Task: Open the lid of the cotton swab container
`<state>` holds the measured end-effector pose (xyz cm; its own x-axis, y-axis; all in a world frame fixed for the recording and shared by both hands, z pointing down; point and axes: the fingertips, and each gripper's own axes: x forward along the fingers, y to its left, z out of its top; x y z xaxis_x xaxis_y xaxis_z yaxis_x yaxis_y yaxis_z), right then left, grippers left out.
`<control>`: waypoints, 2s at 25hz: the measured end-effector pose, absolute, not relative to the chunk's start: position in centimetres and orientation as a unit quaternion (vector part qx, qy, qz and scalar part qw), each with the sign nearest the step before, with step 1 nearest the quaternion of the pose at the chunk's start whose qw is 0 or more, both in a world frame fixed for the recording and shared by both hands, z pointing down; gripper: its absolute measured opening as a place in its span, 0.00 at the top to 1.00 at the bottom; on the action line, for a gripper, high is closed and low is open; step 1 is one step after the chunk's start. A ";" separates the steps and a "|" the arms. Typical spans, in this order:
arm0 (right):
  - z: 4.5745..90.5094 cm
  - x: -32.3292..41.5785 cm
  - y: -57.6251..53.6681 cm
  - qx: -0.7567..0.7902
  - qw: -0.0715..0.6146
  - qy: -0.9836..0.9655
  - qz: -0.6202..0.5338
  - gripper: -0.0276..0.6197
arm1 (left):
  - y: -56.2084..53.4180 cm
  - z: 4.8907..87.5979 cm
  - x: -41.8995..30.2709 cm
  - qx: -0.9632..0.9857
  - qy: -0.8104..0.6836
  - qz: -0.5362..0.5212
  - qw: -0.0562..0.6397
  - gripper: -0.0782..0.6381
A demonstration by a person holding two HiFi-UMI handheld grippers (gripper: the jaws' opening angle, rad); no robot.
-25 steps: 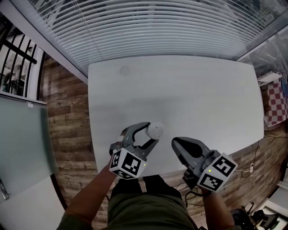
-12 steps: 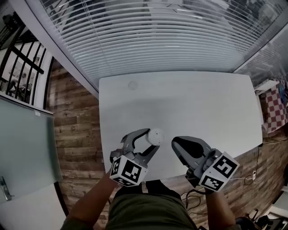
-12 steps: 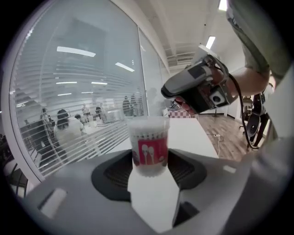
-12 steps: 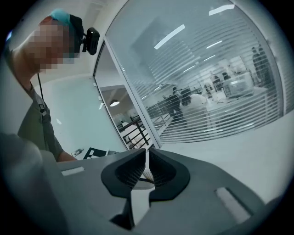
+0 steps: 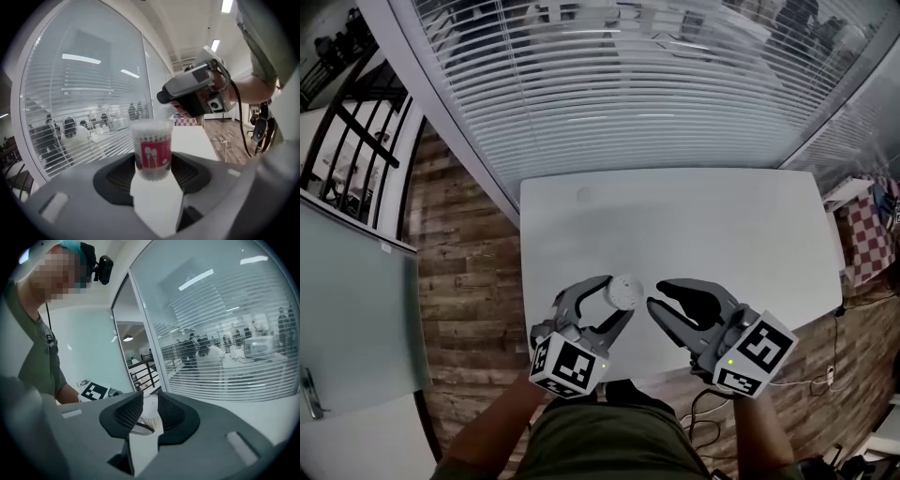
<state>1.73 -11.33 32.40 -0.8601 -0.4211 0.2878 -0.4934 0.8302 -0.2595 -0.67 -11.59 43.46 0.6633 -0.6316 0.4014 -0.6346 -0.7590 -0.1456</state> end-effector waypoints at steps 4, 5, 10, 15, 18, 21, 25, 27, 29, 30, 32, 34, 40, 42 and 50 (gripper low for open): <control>31.3 0.6 -10.8 0.234 0.124 -0.954 0.140 0.83 | -11.0 42.5 -1.5 0.911 -0.352 0.215 0.002 0.55; 31.2 0.3 -10.5 0.229 0.131 -0.955 0.133 0.81 | -10.8 42.3 -1.7 0.911 -0.353 0.214 0.002 0.55; 31.1 -1.3 -9.5 0.207 0.167 -0.958 0.105 0.76 | -10.2 41.6 -2.2 0.911 -0.356 0.210 0.001 0.55; 31.2 -2.9 -8.4 0.186 0.205 -0.958 0.079 0.68 | -9.6 41.2 -3.0 0.910 -0.359 0.206 -0.001 0.55; 31.4 -3.9 -8.0 0.173 0.229 -0.956 0.067 0.63 | -9.2 40.9 -3.7 0.910 -0.361 0.203 0.000 0.55; 31.8 -4.7 -7.5 0.158 0.253 -0.952 0.062 0.58 | -8.7 40.6 -4.0 0.910 -0.363 0.200 -0.003 0.55; 32.4 -5.6 -7.3 0.143 0.285 -0.946 0.061 0.53 | -8.3 40.2 -4.1 0.911 -0.363 0.196 -0.006 0.55; 32.7 -5.8 -7.3 0.140 0.299 -0.942 0.060 0.53 | -8.1 40.1 -4.2 0.912 -0.362 0.195 -0.009 0.55; 33.2 -6.1 -7.3 0.137 0.305 -0.940 0.064 0.52 | -7.8 40.0 -4.3 0.912 -0.361 0.194 -0.011 0.55; 33.2 -6.5 -7.3 0.134 0.306 -0.940 0.064 0.52 | -7.7 40.0 -4.4 0.913 -0.360 0.193 -0.012 0.55; 33.3 -7.2 -7.2 0.127 0.312 -0.939 0.064 0.52 | -7.6 40.0 -4.5 0.913 -0.360 0.192 -0.013 0.55; 33.7 -7.7 -7.2 0.120 0.323 -0.937 0.062 0.52 | -7.5 40.0 -4.6 0.914 -0.358 0.192 -0.015 0.55; 35.1 -8.4 -7.3 0.116 0.351 -0.928 0.051 0.52 | -7.4 40.3 -5.1 0.914 -0.354 0.199 -0.021 0.55; 35.3 -8.7 -7.2 0.113 0.355 -0.926 0.050 0.52 | -7.3 40.5 -5.4 0.913 -0.355 0.201 -0.022 0.55; 36.0 -8.6 -7.1 0.103 0.369 -0.922 0.061 0.52 | -7.2 40.9 -5.4 0.912 -0.351 0.210 -0.032 0.55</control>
